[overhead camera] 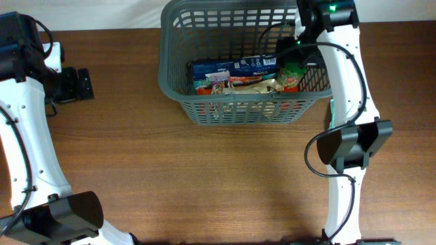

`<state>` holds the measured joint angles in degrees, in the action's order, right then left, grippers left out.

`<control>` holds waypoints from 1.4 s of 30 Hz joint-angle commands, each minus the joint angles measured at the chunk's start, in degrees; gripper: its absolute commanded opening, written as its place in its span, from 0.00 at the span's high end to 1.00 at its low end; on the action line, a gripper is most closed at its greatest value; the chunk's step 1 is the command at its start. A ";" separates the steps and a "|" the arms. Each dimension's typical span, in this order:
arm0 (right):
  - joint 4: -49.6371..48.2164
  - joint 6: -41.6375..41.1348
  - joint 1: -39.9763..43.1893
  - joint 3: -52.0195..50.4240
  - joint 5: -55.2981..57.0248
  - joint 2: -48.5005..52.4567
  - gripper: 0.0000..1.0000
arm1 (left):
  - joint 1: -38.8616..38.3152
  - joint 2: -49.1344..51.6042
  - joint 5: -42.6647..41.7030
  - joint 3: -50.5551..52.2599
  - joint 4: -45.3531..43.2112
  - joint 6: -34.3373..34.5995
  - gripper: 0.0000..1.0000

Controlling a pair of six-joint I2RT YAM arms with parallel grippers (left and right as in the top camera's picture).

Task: Pack container
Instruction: 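Carry the jar over the basket and release it inside, then move the right gripper to the mint-green wipes pack and grasp it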

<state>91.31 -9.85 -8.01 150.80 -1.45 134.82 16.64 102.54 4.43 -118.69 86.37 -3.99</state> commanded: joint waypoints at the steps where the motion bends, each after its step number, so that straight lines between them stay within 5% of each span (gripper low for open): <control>1: 0.02 1.55 0.57 4.74 -0.83 -8.00 0.18 | 0.20 -0.50 -0.79 0.28 0.04 0.57 0.01; 8: 0.13 1.38 6.75 10.58 3.65 -19.93 0.12 | 0.20 -0.50 -0.76 0.28 0.04 0.57 0.01; 15: 1.55 -1.49 27.34 10.69 1.84 -25.18 0.02 | 0.20 -0.50 -0.79 0.28 0.04 0.57 0.01; 23: -1.95 -0.79 46.23 -6.03 -15.37 -20.76 0.00 | 0.20 -0.50 -0.79 0.28 0.04 0.55 0.01; 27: -9.57 4.83 46.07 -22.77 -26.45 -20.28 0.05 | 0.20 -0.50 -0.79 0.28 0.04 0.57 0.01; 34: -20.57 10.75 38.34 -47.39 -19.91 -20.28 0.10 | 0.20 -0.50 -0.79 0.28 0.04 0.57 0.01; 42: -25.92 10.88 31.91 -55.47 -7.65 -20.22 0.11 | 0.20 -0.50 -0.79 0.28 0.04 0.57 0.01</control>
<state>66.32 0.01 24.93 96.97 -15.53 115.85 16.64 102.54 4.27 -118.69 86.37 -3.99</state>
